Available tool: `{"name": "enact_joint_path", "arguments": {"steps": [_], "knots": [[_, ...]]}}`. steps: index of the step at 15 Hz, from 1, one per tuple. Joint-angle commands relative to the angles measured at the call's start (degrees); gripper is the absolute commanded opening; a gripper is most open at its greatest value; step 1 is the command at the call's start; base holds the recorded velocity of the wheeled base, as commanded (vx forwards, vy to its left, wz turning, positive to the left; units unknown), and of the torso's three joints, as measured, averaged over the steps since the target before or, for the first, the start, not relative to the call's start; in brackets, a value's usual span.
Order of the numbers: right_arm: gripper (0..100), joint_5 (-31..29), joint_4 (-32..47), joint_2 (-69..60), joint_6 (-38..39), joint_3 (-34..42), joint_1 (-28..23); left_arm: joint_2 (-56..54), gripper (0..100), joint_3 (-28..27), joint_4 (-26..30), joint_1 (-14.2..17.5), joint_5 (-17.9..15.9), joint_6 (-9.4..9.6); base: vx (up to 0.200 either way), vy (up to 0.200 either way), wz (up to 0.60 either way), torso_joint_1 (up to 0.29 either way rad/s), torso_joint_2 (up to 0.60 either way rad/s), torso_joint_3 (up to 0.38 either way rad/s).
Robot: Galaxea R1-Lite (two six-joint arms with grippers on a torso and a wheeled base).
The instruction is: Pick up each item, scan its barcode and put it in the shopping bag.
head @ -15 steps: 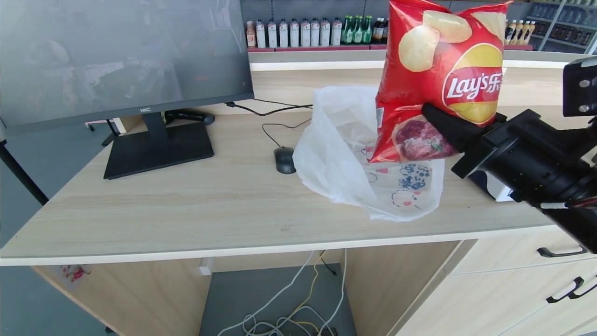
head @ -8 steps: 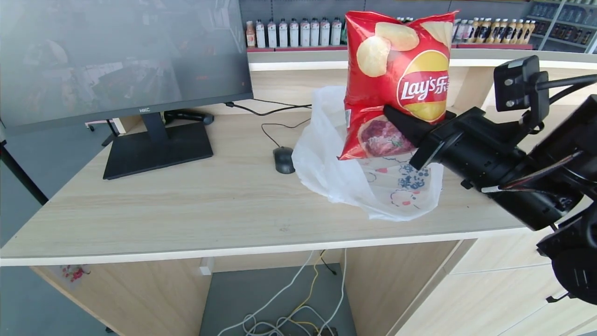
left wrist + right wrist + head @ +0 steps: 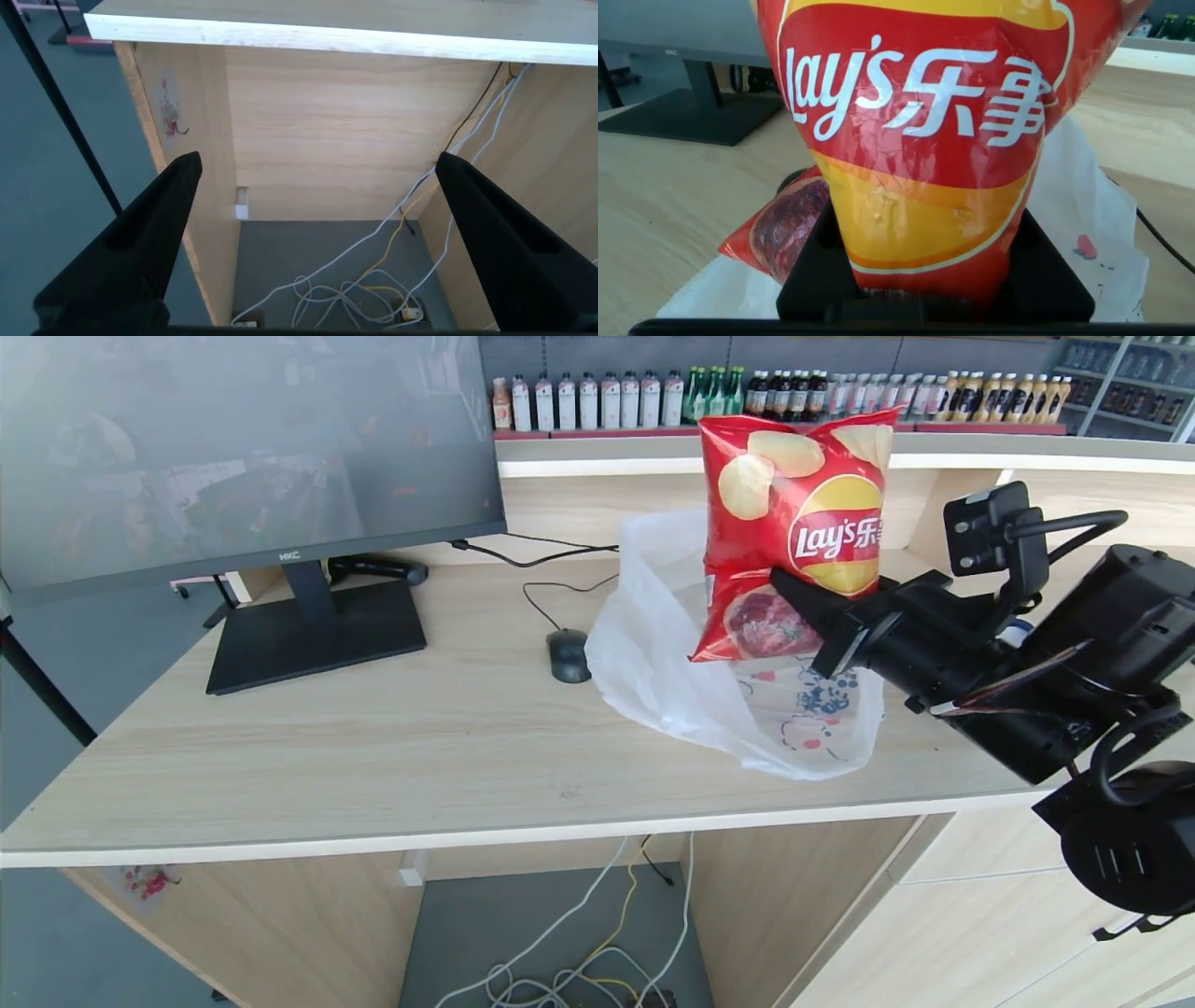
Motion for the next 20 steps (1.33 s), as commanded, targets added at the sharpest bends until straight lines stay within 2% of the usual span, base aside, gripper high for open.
{"name": "enact_joint_path", "arguments": {"steps": [1, 3, 7, 13, 15, 20], "knots": [[0, 0.12, -0.04, -0.07, 0.12, 0.91, -1.18, 0.0, 100, 0.0, 0.0, 0.0, -0.01, -0.01, 0.0, 0.0, 0.0, 0.0, 0.0, 0.0], [0, -0.05, -0.04, -0.6, 0.29, 1.08, -1.62, 0.0, 100, 0.0, 0.0, 0.0, 0.07, -0.01, 0.0, 0.0, 0.0, 0.0, 0.0, 0.0], [0, 0.56, -0.21, -0.6, 0.12, 1.61, -6.28, 0.0, 100, 0.0, 0.0, 0.0, 0.07, -0.01, 0.0, 0.0, 0.0, 0.0, 0.0, 0.0], [0, 1.09, -0.57, -0.16, -0.85, 4.86, -5.66, 0.0, 100, 0.0, 0.0, 0.0, -0.01, -0.01, 0.0, 0.0, 0.0, 0.0, 0.0, 0.0], [0, 4.52, -0.48, 0.02, -3.49, 7.15, -5.57, 0.0, 100, 0.0, 0.0, 0.0, 0.07, -0.01, 0.0, 0.0, 0.0, 0.0, 0.0, 0.0], [0, 4.78, -0.39, 2.66, -4.19, 6.71, -4.96, 0.0, 100, 0.0, 0.0, 0.0, 0.07, -0.01, 0.0, 0.0, 0.0, 0.0, 0.0, 0.0]]}}
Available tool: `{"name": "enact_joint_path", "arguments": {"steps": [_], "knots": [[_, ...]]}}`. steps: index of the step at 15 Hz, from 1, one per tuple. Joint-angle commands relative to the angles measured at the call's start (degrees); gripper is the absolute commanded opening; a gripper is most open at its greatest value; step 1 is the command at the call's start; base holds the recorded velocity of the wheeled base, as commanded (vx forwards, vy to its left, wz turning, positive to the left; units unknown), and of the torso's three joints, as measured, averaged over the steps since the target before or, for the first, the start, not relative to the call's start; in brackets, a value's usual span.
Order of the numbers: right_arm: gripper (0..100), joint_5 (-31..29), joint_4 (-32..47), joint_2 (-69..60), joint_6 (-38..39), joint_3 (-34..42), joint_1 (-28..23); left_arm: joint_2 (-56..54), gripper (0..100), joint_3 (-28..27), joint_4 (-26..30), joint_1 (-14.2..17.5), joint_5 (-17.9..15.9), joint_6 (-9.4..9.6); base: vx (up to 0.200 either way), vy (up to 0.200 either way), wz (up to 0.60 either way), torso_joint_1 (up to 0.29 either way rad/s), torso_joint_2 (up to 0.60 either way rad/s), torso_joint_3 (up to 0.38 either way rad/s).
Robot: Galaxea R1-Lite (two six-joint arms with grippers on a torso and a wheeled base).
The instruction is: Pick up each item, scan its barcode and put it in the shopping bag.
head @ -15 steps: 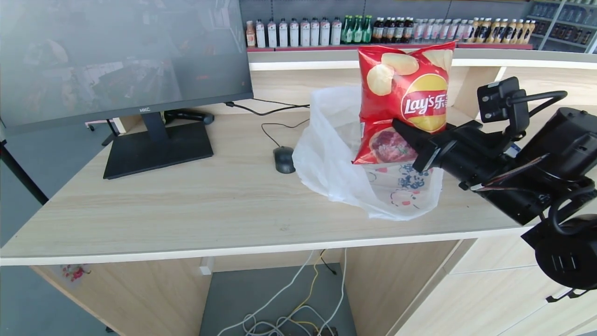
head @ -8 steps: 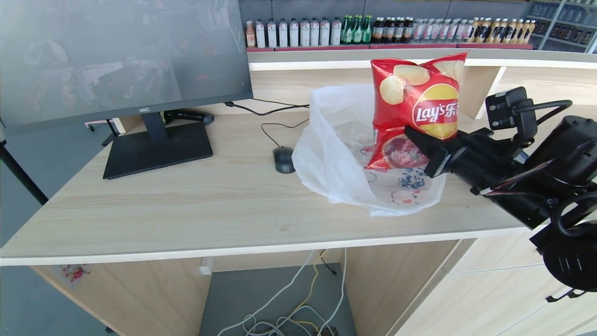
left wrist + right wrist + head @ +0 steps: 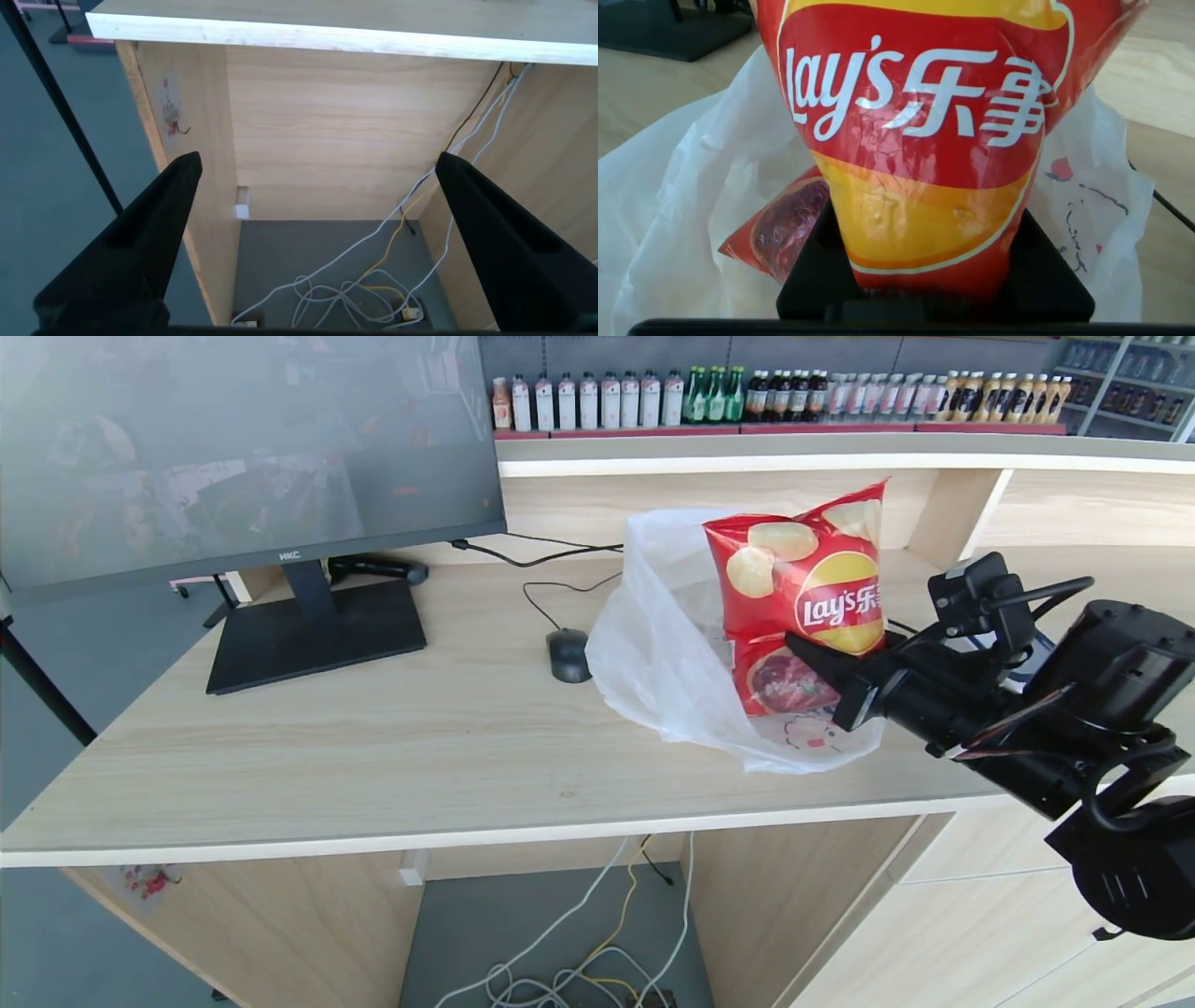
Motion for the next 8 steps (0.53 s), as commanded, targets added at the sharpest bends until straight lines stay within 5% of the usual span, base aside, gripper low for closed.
{"name": "enact_joint_path", "arguments": {"steps": [1, 8], "knots": [[0, 0.01, 0.0, 1.52, -0.06, 0.04, 1.04, 0.0, 100, 0.0, 0.0, 0.0, -0.04, -0.01, 0.0, 0.0, 0.0, 0.0, 0.0, 0.0], [0, -0.07, 0.09, 4.95, -1.2, -1.01, 1.91, 0.0, 100, 0.0, 0.0, 0.0, -0.04, -0.01, 0.0, 0.0, 0.0, 0.0, 0.0, 0.0]]}}
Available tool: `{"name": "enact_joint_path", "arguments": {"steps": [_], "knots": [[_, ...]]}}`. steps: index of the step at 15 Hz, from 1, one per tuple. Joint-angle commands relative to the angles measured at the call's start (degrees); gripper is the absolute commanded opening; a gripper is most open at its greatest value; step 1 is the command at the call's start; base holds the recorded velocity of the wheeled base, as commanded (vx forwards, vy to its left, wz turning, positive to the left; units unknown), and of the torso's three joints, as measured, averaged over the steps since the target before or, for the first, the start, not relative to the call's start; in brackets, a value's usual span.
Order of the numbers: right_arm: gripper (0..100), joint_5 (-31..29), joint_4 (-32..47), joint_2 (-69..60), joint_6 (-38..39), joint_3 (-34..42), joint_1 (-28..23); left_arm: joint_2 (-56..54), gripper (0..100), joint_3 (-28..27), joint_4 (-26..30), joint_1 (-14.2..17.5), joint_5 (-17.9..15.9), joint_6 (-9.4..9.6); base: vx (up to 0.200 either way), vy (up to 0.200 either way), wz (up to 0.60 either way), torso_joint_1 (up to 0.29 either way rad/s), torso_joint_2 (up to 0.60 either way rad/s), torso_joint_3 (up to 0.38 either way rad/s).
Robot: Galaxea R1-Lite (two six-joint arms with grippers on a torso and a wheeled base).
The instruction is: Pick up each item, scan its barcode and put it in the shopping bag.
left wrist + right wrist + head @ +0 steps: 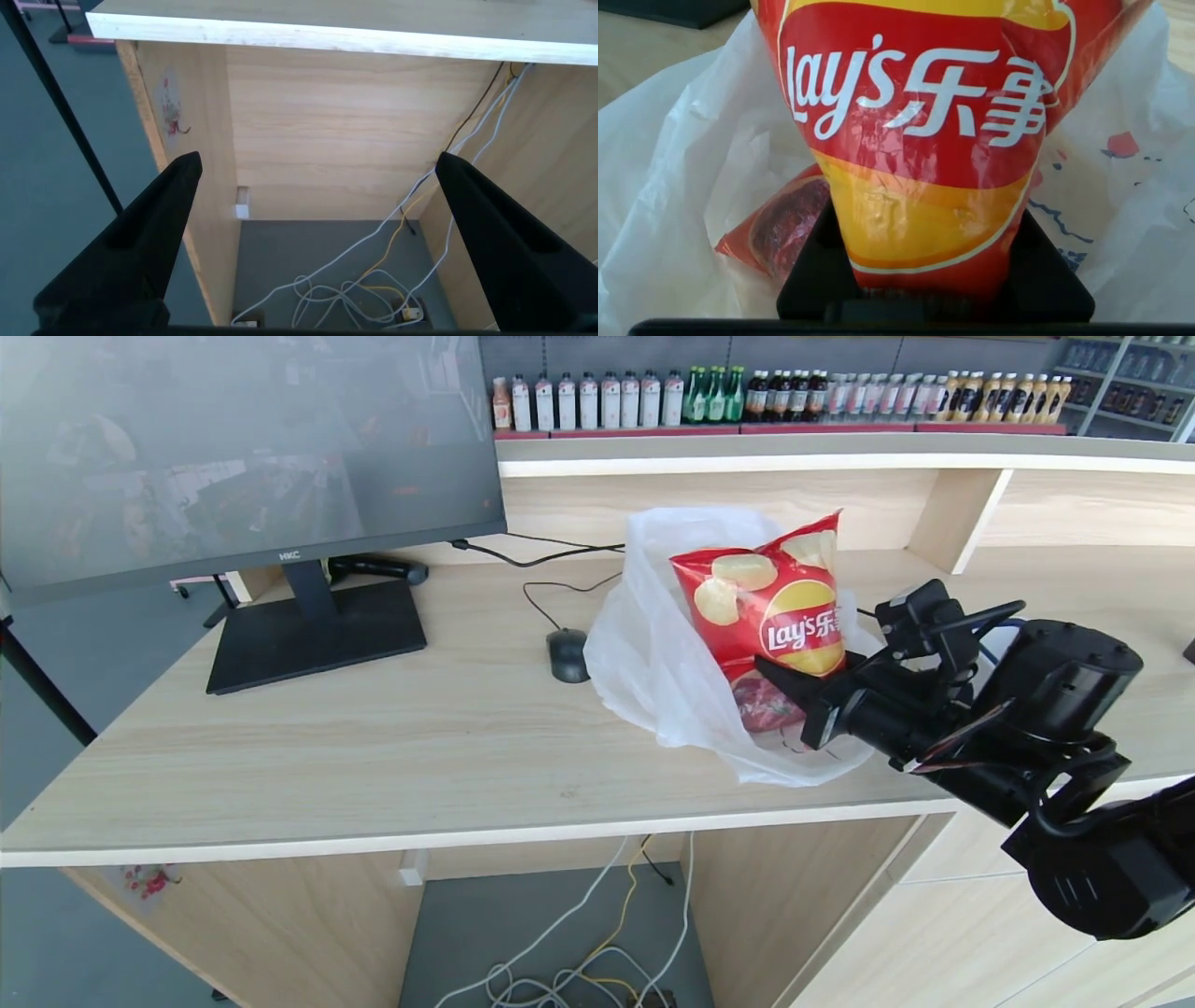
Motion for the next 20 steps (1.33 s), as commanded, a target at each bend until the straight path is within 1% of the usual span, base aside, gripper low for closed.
{"name": "enact_joint_path", "arguments": {"steps": [1, 9, 10, 16, 20], "knots": [[0, 0.01, 0.05, 0.86, -0.1, -0.08, 0.1, 0.0, 100, 0.0, 0.0, 0.0, 0.1, 0.02, 0.0, 0.0, 0.0, 0.0, 0.0, 0.0], [0, 0.1, 0.05, 1.04, 0.07, 0.01, 0.01, 0.0, 100, 0.0, 0.0, 0.0, 0.01, 0.02, 0.0, 0.0, 0.0, 0.0, 0.0, 0.0], [100, 0.1, 0.05, 1.04, 0.07, 0.1, 0.1, 0.0, 100, 0.0, 0.0, 0.0, 0.01, 0.02, 0.0, 0.0, 0.0, 0.0, 0.0, 0.0], [100, 0.1, -0.04, 0.34, 0.25, 0.1, 0.01, 0.0, 100, 0.0, 0.0, 0.0, 0.1, 0.02, 0.0, 0.0, 0.0, 0.0, 0.0, 0.0], [100, 0.1, -0.04, -1.6, 0.34, 1.42, 0.01, 0.0, 100, 0.0, 0.0, 0.0, 0.1, 0.02, 0.0, 0.0, 0.0, 0.0, 0.0, 0.0]]}}
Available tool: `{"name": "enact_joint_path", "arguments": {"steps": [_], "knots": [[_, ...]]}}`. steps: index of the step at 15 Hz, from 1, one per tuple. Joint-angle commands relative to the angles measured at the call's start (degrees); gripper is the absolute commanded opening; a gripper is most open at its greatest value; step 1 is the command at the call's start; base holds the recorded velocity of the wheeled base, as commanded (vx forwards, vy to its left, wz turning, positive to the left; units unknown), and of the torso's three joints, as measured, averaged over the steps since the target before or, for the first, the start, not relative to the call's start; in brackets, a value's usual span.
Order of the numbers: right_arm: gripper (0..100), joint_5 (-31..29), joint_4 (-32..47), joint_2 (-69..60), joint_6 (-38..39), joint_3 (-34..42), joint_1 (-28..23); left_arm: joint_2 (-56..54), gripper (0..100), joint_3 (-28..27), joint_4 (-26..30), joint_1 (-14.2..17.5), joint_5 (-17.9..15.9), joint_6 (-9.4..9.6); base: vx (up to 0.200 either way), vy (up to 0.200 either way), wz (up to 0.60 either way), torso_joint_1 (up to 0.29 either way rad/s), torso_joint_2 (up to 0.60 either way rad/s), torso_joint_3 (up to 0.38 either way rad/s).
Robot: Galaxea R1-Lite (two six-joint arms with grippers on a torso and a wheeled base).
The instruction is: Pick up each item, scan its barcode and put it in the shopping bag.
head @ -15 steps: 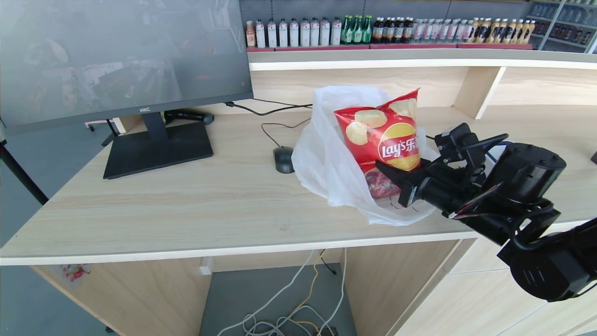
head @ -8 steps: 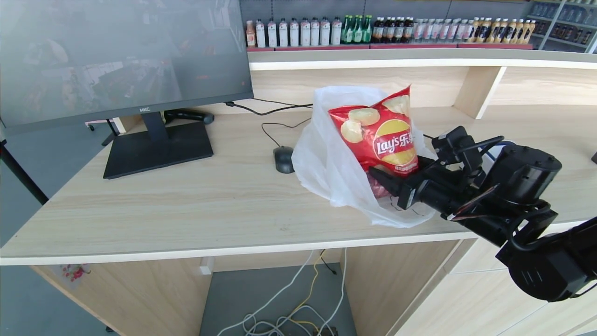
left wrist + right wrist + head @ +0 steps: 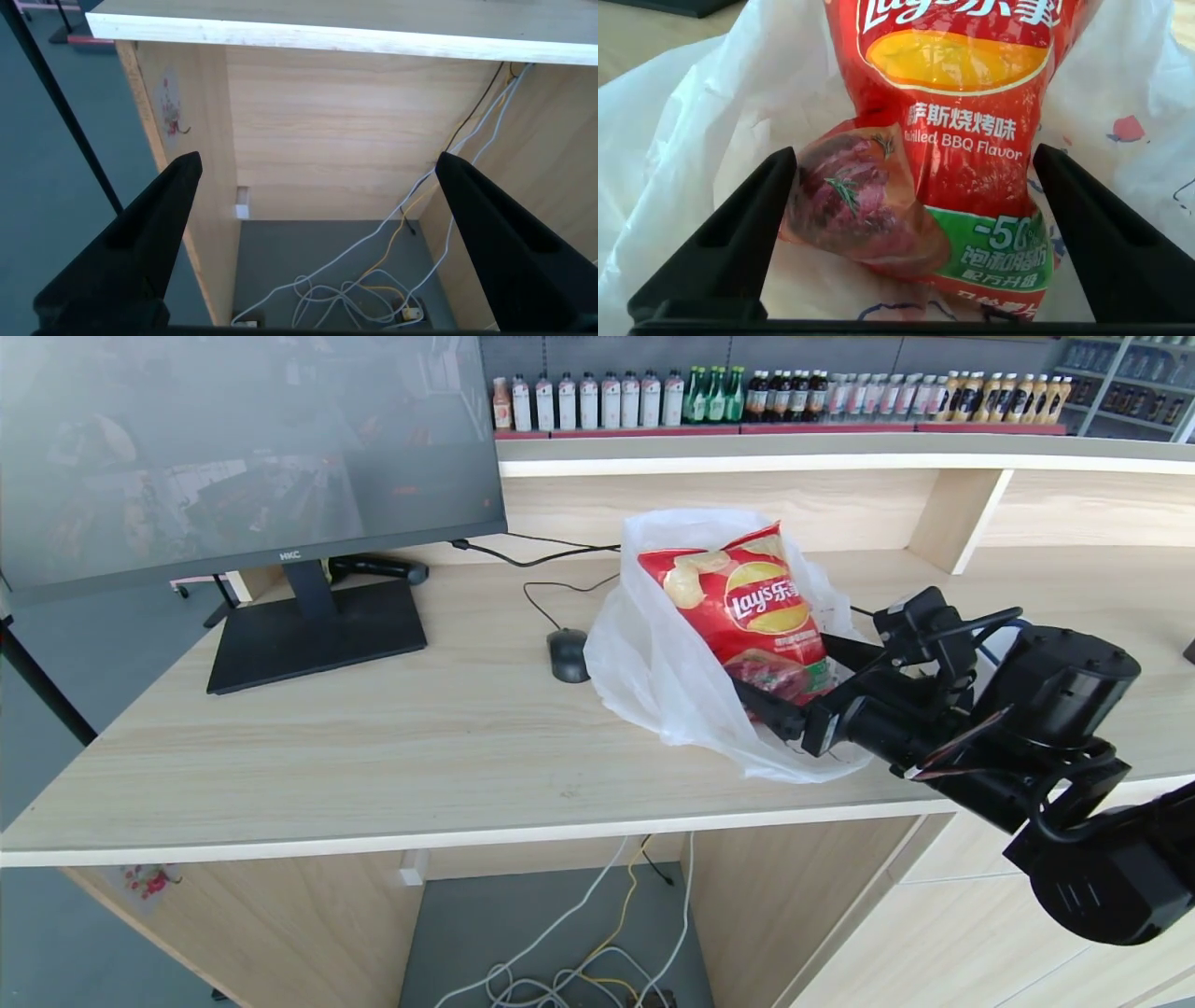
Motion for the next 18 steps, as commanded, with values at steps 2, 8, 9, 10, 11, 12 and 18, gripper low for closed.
{"name": "enact_joint_path", "arguments": {"steps": [2, 8, 9, 10, 11, 12, 18], "knots": [[100, -0.07, -0.17, -3.12, -0.06, 1.04, 0.03, 0.0, 100, 0.0, -0.02, 0.0, 0.05, -0.01, 0.0, 0.0, 0.0, 0.0, 0.0, 0.0], [100, -0.34, -0.26, -11.2, -0.06, 3.15, 0.3, 0.0, 100, 0.0, -0.02, 0.0, -0.04, -0.01, 0.0, 0.0, 0.0, 0.0, 0.0, 0.0], [100, -0.34, -0.35, -13.22, 0.03, 4.29, 0.3, 0.0, 100, 0.0, -0.02, 0.0, -0.04, -0.01, 0.0, 0.0, 0.0, 0.0, 0.0, 0.0], [100, -0.34, -0.35, -15.07, 0.03, 5.34, 0.3, 0.0, 100, 0.0, -0.02, 0.0, -0.04, -0.01, 0.0, 0.0, 0.0, 0.0, 0.0, 0.0], [100, -0.34, -0.35, -17.0, 0.03, 6.57, 0.39, 0.0, 100, 0.0, -0.02, 0.0, 0.05, -0.01, 0.0, 0.0, 0.0, 0.0, 0.0, 0.0], [100, -0.34, -0.44, -18.23, 0.03, 7.37, 0.39, 0.0, 100, 0.0, -0.02, 0.0, -0.04, -0.01, 0.0, 0.0, 0.0, 0.0, 0.0, 0.0], [100, -0.34, -0.88, -20.96, 1.0, 8.33, 0.65, 0.0, 100, 0.0, -0.02, -0.09, -0.04, 0.08, 0.0, 0.0, 0.0, 0.0, 0.0, 0.0]]}}
